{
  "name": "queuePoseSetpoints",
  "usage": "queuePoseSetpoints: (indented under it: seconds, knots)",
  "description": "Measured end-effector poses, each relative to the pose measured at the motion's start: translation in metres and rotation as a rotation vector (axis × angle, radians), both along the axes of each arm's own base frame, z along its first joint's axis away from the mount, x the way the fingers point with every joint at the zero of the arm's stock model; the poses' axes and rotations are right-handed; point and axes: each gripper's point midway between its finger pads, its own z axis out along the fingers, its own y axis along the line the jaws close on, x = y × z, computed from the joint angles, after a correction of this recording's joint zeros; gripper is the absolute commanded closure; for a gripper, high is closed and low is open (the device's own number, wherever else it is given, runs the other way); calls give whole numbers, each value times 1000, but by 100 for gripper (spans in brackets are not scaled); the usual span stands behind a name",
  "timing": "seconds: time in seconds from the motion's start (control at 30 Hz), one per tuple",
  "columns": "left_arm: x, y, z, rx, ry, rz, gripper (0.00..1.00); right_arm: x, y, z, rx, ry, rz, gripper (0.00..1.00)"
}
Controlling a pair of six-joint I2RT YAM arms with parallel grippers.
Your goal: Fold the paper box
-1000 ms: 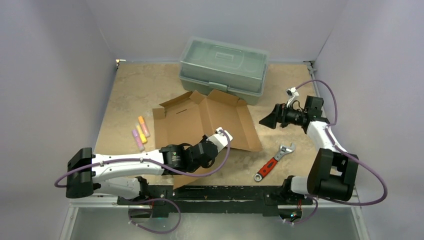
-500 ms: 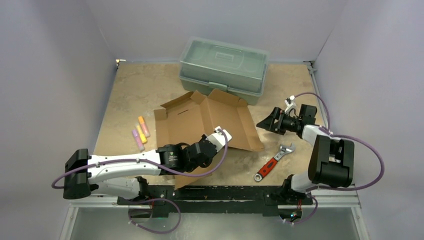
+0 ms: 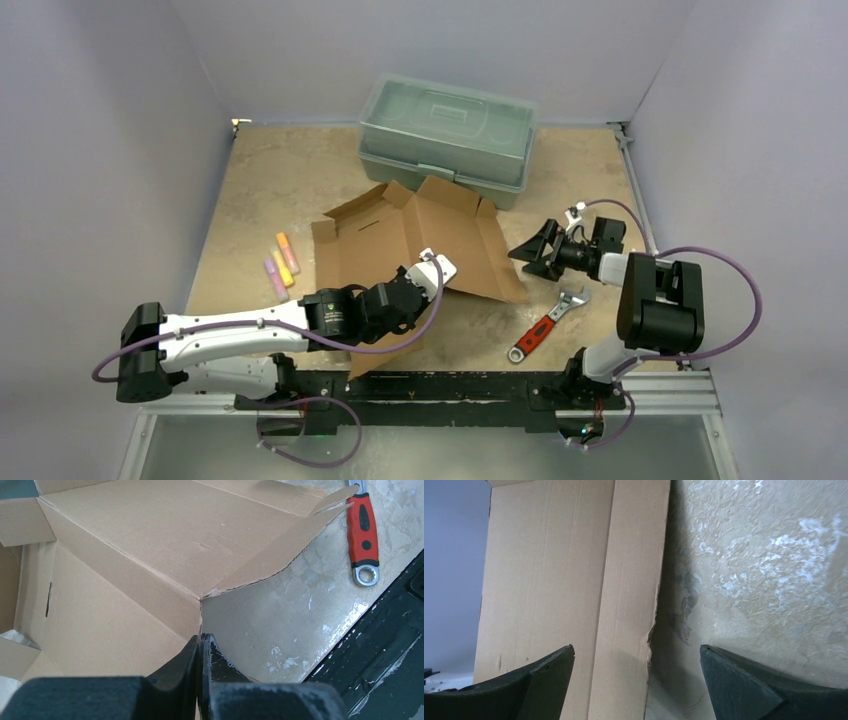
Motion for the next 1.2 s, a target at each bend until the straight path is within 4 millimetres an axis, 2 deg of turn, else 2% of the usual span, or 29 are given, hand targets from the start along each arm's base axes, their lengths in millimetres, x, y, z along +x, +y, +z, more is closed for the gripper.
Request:
queuePoseSetpoints:
  seconds: [0.17,0.37,0.47,0.6,0.8,0.9,1.03,1.2]
  knots:
    - [-1,0,5,-26,4,2,100,-3,9,-1,33,22,24,1]
    - [-3,-3,22,-115,9,4,100,-8,24,-1,116,66,53,1]
    - [-6,-4,24,-154,19,3,100,-10,34,6,163,71,79,1]
    - [-10,-6,18,-172,43,-5,100,-10,44,23,229,36,101,6]
    - [-16,-8,9,-171,77,-27,100,-9,45,56,263,-64,99,19]
    - [-18,-10,8,-176,92,-35,100,-9,43,65,247,-107,101,26]
    - [-22,-13,5,-173,110,-59,100,-7,40,67,220,-129,92,39]
    - [-29,-20,-6,-148,145,-96,100,0,34,60,142,-138,76,66]
